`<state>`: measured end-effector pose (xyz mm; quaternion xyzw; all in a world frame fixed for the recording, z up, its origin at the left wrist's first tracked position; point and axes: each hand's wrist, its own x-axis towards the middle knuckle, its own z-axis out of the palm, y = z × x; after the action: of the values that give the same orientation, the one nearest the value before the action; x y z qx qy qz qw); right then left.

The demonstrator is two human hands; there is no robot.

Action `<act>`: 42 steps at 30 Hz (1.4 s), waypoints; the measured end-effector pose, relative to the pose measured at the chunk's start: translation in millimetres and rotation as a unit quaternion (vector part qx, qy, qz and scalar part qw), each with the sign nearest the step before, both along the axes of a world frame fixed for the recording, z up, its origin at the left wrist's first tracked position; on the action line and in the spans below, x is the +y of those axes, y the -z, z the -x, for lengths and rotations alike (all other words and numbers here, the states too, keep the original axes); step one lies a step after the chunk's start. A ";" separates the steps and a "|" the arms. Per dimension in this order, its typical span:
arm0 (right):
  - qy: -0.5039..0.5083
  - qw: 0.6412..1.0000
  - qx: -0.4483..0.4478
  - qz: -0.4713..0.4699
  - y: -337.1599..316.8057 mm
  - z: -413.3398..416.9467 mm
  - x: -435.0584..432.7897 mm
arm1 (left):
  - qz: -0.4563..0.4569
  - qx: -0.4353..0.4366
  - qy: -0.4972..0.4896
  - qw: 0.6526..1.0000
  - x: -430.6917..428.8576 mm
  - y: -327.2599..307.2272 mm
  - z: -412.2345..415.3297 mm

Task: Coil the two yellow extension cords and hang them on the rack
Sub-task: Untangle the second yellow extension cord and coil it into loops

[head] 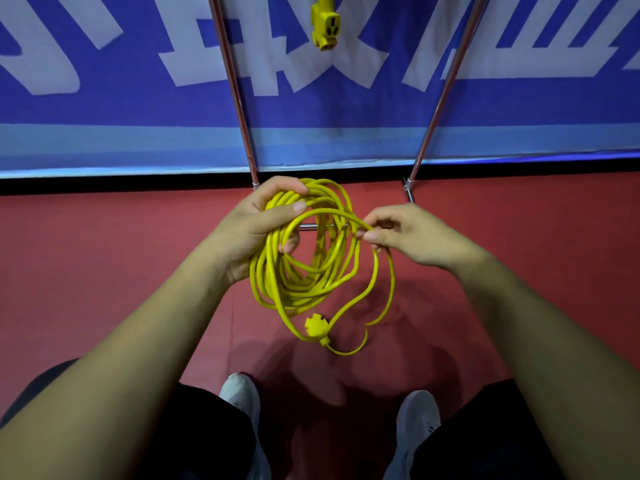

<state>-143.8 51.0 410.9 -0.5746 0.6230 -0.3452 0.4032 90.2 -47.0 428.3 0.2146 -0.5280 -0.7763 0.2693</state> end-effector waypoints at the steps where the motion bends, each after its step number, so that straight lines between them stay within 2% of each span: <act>1: 0.010 1.000 -0.009 0.004 1.0 3.9 0.5 | 0.001 -0.003 0.002 1.000 -1.4 -1.2 -1.8; 5: 0.044 0.996 -0.070 0.037 -6.2 -1.3 -2.1 | 0.013 -0.037 0.055 0.998 -0.8 -2.3 -7.5; 9: -0.005 0.999 -0.035 0.037 -17.8 -15.2 -4.4 | -0.020 -0.053 0.071 0.996 0.5 5.4 -8.9; 14: -0.039 0.999 0.013 0.026 -29.3 -18.8 -3.2 | -0.107 -0.023 0.058 0.992 6.4 4.8 -7.4; 19: -0.011 0.997 0.014 0.080 -33.5 -38.0 -2.9 | -0.070 -0.037 0.091 0.993 13.4 5.7 -4.7; 23: 0.019 0.995 0.001 0.094 -26.0 -47.1 -6.4 | -0.059 -0.013 0.125 0.990 9.7 6.6 -7.9; 26: 0.032 0.997 0.017 0.073 -14.8 -31.8 -7.9 | -0.048 0.010 0.119 0.992 7.2 4.3 -8.0; 30: -0.030 0.997 0.061 -0.021 6.8 17.4 -5.0 | -0.055 0.036 0.066 0.996 -0.1 1.0 -9.1; 32: -0.011 0.999 0.021 -0.031 14.6 26.2 -0.9 | -0.048 0.029 0.063 0.996 -5.9 -1.5 -13.7; 35: 0.055 0.993 -0.101 0.009 11.6 15.5 -2.7 | -0.028 0.005 0.093 0.995 -11.5 -1.8 -22.4; 37: 0.091 0.983 -0.156 0.038 4.7 8.2 -5.7 | 0.022 -0.040 0.089 0.995 -12.0 1.6 -27.1; 39: 0.109 0.982 -0.147 0.049 -0.3 6.8 -7.2 | 0.057 -0.069 0.077 0.993 -12.1 6.3 -29.9; 42: 0.093 0.991 -0.085 0.054 -7.6 3.1 -3.6 | 0.051 -0.082 0.061 0.993 -11.1 8.4 -30.7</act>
<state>-146.9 47.4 418.5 -0.5036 0.6177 -0.4622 0.3888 121.0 -58.1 420.0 0.2311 -0.5991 -0.7434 0.1872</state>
